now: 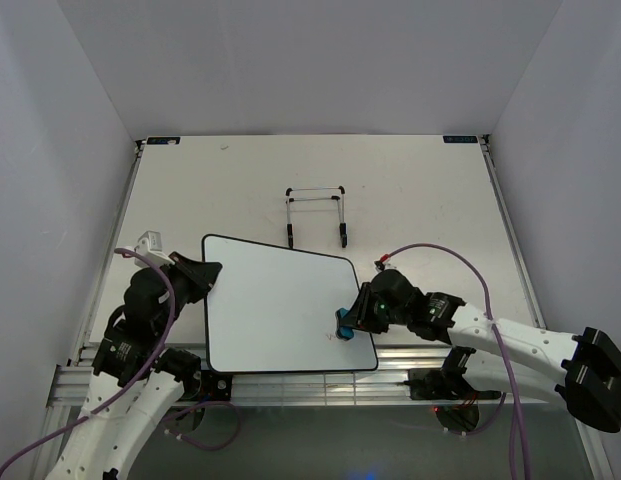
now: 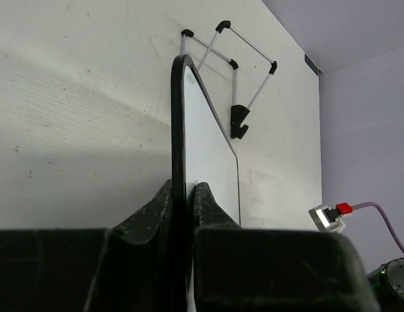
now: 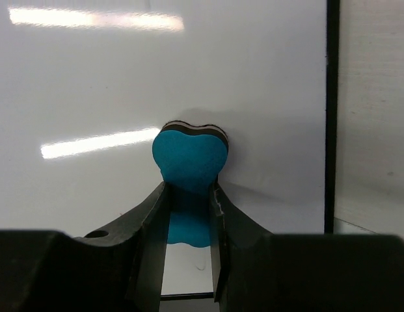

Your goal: Erase the whiteboard

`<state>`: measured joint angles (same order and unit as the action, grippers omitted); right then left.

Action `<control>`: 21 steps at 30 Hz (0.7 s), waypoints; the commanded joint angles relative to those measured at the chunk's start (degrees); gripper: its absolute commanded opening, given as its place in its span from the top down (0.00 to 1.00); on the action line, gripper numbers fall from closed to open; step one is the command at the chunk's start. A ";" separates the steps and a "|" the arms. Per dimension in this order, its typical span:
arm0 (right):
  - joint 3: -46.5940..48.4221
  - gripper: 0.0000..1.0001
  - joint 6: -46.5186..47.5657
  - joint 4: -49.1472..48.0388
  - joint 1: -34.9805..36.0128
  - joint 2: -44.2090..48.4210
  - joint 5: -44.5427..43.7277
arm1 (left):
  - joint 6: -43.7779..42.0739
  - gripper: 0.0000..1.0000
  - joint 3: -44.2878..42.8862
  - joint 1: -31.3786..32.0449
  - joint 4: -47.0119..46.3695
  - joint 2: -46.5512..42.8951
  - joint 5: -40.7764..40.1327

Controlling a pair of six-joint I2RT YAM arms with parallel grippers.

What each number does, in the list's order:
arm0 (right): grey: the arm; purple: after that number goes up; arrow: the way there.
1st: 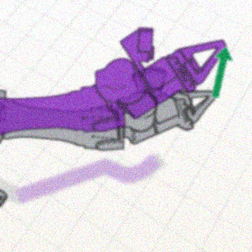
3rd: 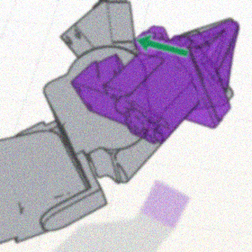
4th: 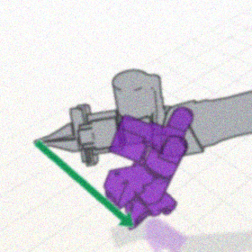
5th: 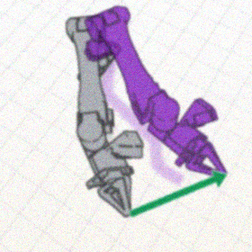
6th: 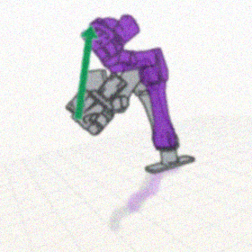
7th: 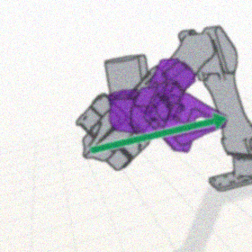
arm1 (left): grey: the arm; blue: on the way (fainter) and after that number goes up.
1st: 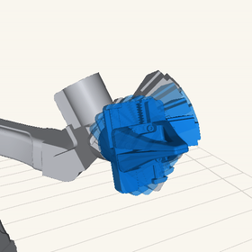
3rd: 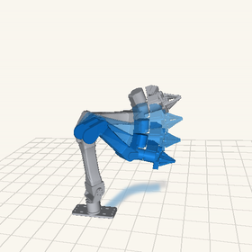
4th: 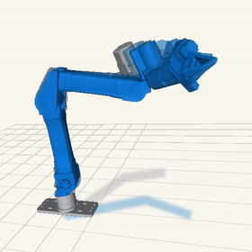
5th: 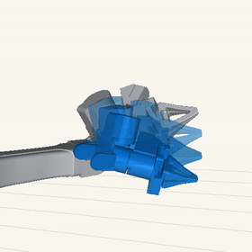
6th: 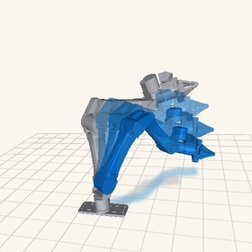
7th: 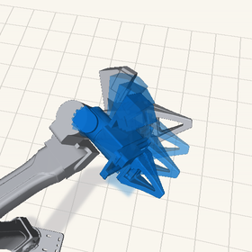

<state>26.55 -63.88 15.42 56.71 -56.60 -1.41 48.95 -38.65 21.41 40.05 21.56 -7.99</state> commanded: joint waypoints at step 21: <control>1.75 0.92 18.52 -12.78 12.98 -1.40 8.88 | -6.06 1.00 1.65 -0.23 -3.31 0.59 -3.35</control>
<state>28.05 -48.90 10.72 64.05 -55.90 -2.26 48.97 -39.20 21.12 40.14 21.19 -7.40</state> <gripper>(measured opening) 0.318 0.188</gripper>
